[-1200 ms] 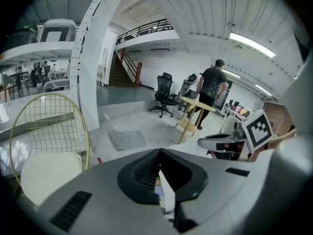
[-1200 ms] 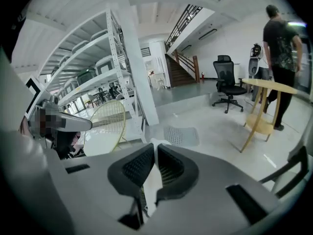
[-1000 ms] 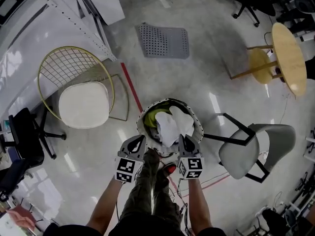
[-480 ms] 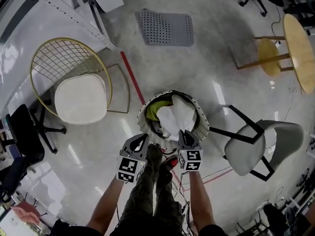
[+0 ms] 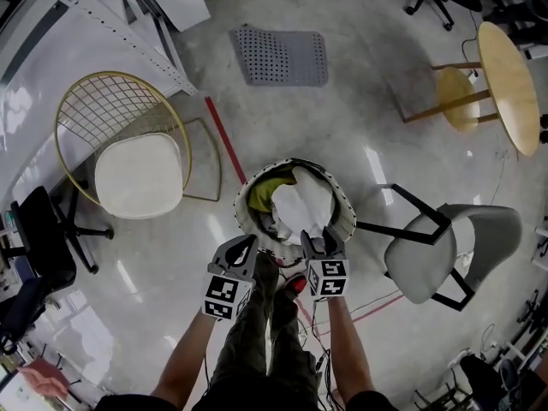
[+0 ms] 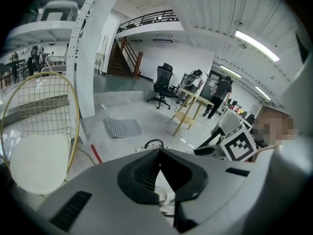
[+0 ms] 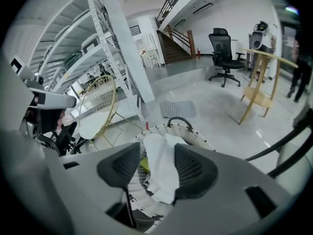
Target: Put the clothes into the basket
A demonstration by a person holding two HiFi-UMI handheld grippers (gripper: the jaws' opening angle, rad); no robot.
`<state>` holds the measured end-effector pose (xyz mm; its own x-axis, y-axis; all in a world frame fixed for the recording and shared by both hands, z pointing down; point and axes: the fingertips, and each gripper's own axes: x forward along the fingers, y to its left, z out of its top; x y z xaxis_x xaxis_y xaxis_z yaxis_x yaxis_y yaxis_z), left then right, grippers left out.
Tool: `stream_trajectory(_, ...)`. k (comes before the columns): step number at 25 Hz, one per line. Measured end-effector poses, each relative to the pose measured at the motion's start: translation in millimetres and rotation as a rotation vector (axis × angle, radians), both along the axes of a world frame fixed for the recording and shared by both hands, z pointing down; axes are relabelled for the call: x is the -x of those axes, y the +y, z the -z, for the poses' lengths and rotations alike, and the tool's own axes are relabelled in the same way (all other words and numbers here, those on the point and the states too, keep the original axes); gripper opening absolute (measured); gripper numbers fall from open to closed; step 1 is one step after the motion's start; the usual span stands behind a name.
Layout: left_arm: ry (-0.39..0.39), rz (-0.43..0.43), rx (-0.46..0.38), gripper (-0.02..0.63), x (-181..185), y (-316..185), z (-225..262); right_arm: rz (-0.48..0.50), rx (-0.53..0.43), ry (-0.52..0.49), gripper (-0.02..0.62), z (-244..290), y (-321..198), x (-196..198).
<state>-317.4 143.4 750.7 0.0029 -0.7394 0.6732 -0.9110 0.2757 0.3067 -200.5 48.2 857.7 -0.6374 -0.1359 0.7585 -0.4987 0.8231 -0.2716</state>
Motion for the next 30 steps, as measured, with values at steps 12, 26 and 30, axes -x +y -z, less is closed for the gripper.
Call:
stream_trajectory(12, -0.025, -0.022, -0.041, 0.006, -32, 14, 27, -0.057, -0.068, -0.048, 0.219, 47, 0, -36)
stream_trajectory(26, -0.117, -0.026, -0.148, 0.006, -63, 22, 114, -0.047, -0.253, -0.228, 0.216, 184, 3, -49)
stream_trajectory(30, -0.144, -0.037, -0.207, 0.006, -71, 14, 153, -0.051, -0.314, -0.277, 0.198, 234, 0, -58)
